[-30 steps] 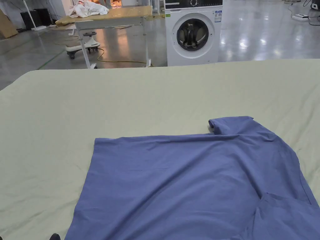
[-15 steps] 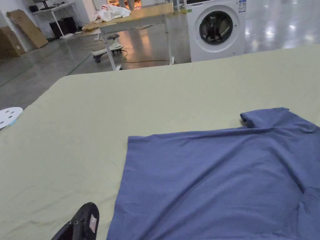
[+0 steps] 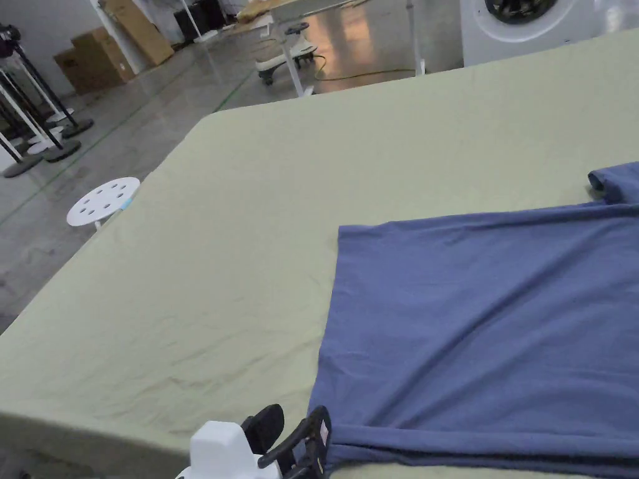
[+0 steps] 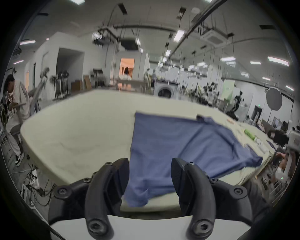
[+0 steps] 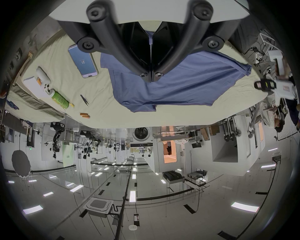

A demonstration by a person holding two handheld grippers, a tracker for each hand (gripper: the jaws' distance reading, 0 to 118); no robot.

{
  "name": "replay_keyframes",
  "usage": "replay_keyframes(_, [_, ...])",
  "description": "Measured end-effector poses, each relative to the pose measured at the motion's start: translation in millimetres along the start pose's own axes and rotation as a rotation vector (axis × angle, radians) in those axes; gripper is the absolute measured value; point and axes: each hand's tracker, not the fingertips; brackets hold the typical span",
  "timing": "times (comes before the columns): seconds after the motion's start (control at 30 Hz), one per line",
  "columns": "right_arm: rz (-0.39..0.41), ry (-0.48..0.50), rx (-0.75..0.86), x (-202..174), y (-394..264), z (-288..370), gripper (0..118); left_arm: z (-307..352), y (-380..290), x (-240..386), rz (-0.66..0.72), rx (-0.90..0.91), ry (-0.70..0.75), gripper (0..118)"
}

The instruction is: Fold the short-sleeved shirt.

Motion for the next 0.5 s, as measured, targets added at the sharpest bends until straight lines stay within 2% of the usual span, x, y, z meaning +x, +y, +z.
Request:
replay_keyframes(0.07, [-0.008,-0.003,-0.017,2.3,-3.2,1.1,0,-16.4,-12.5,-9.5,0.026,-0.068,0.027,55])
replay_keyframes(0.17, [-0.006,-0.017,-0.044,6.4,-7.2,5.3,0,-33.6,-23.9,-26.4,0.18,-0.108,0.046,55])
replay_keyframes(0.23, [-0.004,-0.028,-0.061,9.9,-9.6,7.7,0,-41.2,-29.2,-32.3,0.195,-0.125,0.029,52])
replay_keyframes(0.3, [-0.012,-0.047,-0.078,14.2,-12.5,9.7,0,-43.2,-34.4,-30.0,0.185,-0.137,0.025,36])
replay_keyframes(0.4, [-0.045,-0.077,-0.096,22.6,-17.2,12.8,0,-48.4,-34.2,-17.5,0.095,-0.158,-0.014,10])
replay_keyframes(0.5, [-0.082,-0.13,-0.114,32.7,-23.1,12.5,0,-54.1,-33.8,-5.4,0.018,-0.188,0.027,7])
